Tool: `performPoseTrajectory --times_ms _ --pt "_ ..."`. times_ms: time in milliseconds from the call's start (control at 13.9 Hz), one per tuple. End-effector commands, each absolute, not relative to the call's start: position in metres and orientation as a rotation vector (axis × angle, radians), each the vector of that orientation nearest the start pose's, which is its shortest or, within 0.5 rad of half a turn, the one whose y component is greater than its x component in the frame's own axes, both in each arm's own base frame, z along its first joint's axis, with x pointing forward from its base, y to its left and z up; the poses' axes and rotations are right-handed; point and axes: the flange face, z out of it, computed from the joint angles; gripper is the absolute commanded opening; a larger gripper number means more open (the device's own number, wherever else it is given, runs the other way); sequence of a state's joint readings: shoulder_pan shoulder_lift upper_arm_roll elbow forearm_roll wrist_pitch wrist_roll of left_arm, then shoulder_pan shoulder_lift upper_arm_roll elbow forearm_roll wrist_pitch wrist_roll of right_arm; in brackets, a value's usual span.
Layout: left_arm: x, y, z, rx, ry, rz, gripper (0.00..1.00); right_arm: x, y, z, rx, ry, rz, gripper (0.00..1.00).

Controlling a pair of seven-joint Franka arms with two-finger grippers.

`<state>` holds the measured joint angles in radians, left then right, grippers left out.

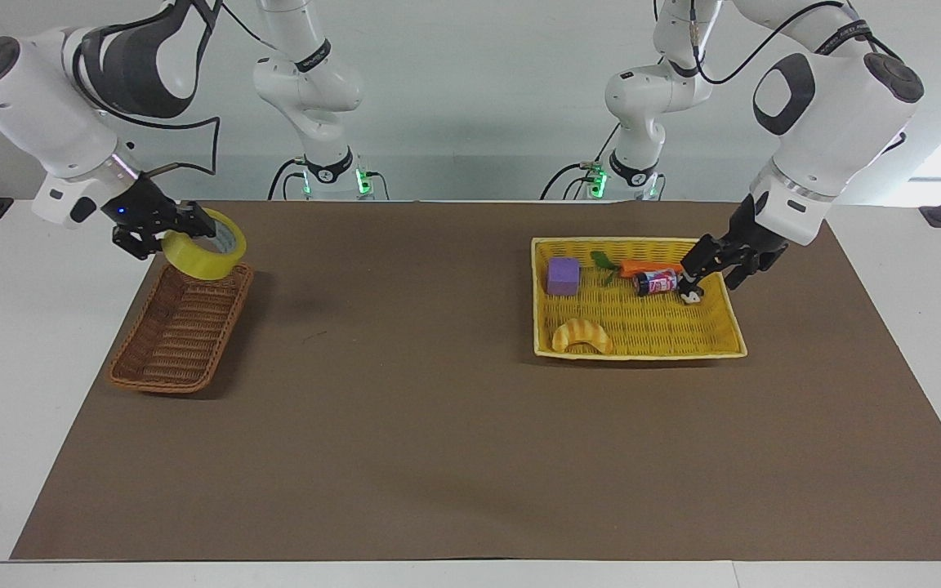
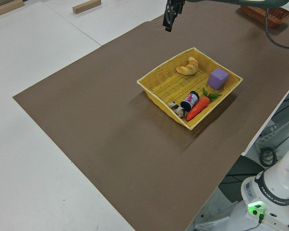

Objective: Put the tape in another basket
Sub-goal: 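Carry the tape to the brown basket while the left gripper withdraws, then lower the tape into the brown basket with the right gripper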

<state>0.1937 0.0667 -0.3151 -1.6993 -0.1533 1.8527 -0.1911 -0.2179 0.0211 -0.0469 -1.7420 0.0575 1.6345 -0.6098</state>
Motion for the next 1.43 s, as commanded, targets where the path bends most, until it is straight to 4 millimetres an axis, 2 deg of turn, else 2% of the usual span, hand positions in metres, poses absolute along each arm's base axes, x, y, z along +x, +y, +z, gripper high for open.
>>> performPoseTrajectory --times_ms 0,72,143,287,430,574,717,789,932,1148,1219,1363 --pt "0.579 -0.059 0.568 -3.239 0.091 -0.054 1.0 0.524 -0.157 0.528 -2.993 -0.589 0.255 0.0" --pt "0.578 -0.044 0.572 -3.238 0.103 -0.024 1.0 0.517 -0.169 0.505 -2.968 -0.575 0.304 0.0" --pt "0.576 -0.036 0.575 -3.236 0.123 -0.005 1.0 0.514 -0.182 0.493 -2.952 -0.591 0.318 0.0" --pt "0.576 -0.029 0.575 -3.237 0.108 0.004 1.0 0.521 -0.181 0.491 -2.946 -0.657 0.306 0.0" --pt "0.576 -0.029 0.575 -3.237 0.108 0.004 1.0 0.526 -0.187 0.469 -2.929 -0.66 0.345 0.0" --pt "0.575 -0.03 0.574 -3.237 0.111 0.017 1.0 0.536 -0.19 0.454 -2.948 -0.671 0.306 0.0" --pt "0.574 -0.03 0.573 -3.236 0.112 0.029 1.0 0.555 -0.203 0.433 -2.971 -0.674 0.257 0.0" --pt "0.574 -0.03 0.573 -3.236 0.109 0.029 1.0 0.56 -0.213 0.424 -2.979 -0.661 0.239 0.0" --pt "0.574 -0.029 0.573 -3.236 0.107 0.029 1.0 0.57 -0.22 0.412 -2.99 -0.673 0.209 0.0" --pt "0.574 -0.029 0.572 -3.236 0.104 0.032 1.0 0.568 -0.216 0.397 -2.961 -0.698 0.255 0.0" --pt "0.574 -0.028 0.573 -3.236 0.104 0.029 1.0 0.564 -0.222 0.386 -2.936 -0.747 0.266 0.0" --pt "0.574 -0.027 0.573 -3.236 0.102 0.026 1.0 0.558 -0.248 0.363 -2.901 -0.78 0.275 0.0"
